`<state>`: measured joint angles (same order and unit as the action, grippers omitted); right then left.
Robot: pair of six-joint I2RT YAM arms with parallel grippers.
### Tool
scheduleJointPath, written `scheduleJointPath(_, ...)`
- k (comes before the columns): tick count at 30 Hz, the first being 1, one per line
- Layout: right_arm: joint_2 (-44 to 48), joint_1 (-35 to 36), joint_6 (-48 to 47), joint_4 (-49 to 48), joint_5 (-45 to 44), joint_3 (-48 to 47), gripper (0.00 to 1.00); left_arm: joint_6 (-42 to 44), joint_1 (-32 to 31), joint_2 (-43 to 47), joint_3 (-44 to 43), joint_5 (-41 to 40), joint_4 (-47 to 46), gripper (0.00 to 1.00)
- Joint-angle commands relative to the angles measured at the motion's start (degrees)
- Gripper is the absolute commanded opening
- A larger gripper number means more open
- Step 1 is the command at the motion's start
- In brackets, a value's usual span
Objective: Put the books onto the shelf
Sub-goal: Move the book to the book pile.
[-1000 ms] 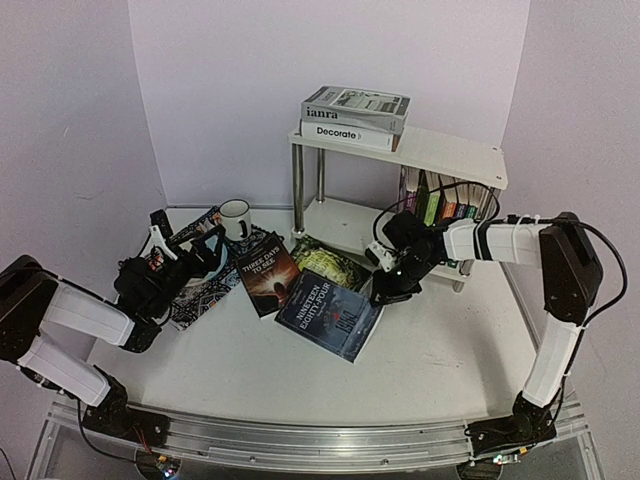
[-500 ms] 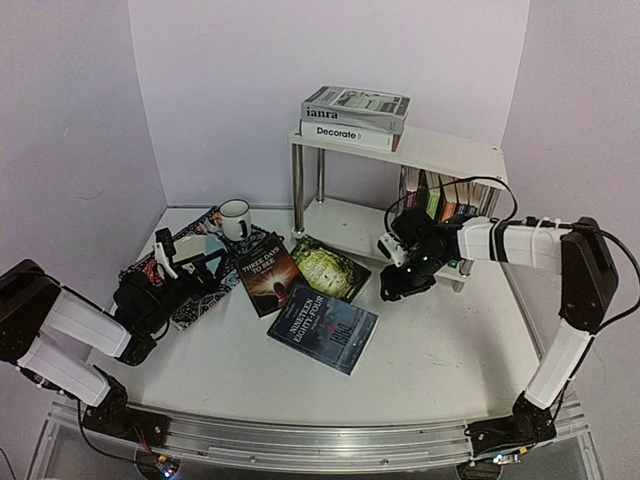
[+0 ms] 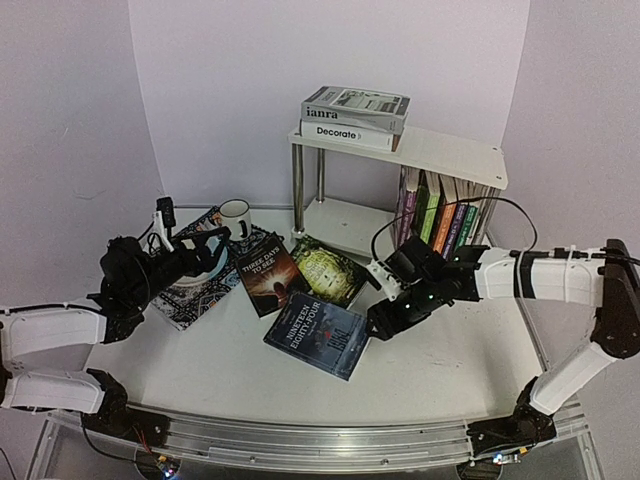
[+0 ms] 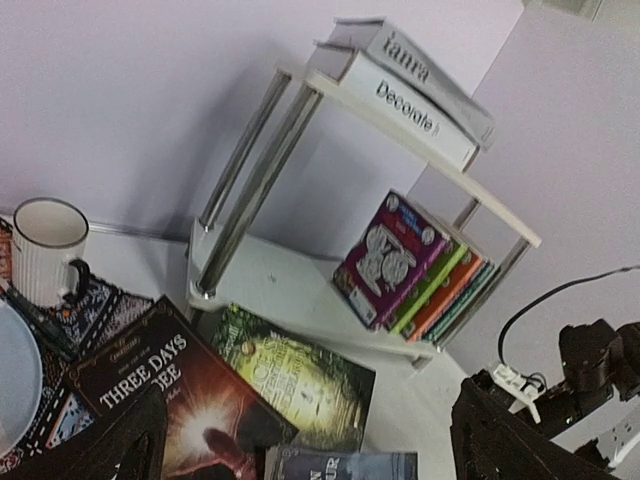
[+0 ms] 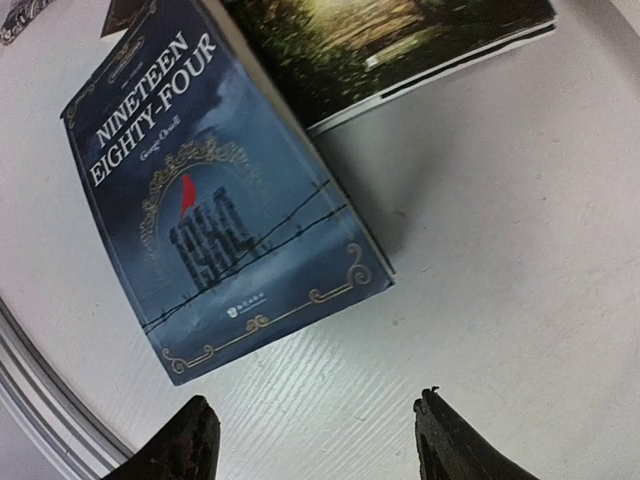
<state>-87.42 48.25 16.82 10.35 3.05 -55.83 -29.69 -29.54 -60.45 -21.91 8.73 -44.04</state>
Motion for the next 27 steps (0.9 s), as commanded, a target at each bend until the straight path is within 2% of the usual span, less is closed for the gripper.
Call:
scheduleJointPath(1,1.31,3.02,2.53,0.21,-1.42,1.76,0.69,4.66,0.25,-0.27,-8.62,9.15,25.80,1.00)
scheduleJointPath(4,1.64,5.01,5.42,-0.47,-3.12,3.90,0.69,6.21,0.27,-3.07,-13.34,11.97,36.86,0.99)
scheduleJointPath(7,2.26,6.50,9.87,-2.39,-5.82,6.30,0.69,7.20,0.27,-5.97,-14.63,15.70,41.19,0.97)
scheduleJointPath(11,2.17,8.00,19.87,-8.04,-6.80,9.86,0.70,6.81,0.27,-9.51,-14.65,19.14,42.38,0.97)
scheduleJointPath(18,3.49,9.55,33.64,-26.52,-7.65,18.43,0.75,6.90,0.19,-16.55,-17.59,21.91,45.44,0.97)
scheduleJointPath(27,1.00,9.62,39.31,-28.62,-14.86,18.72,0.69,6.50,-3.18,-28.22,-21.29,23.80,45.52,0.88)
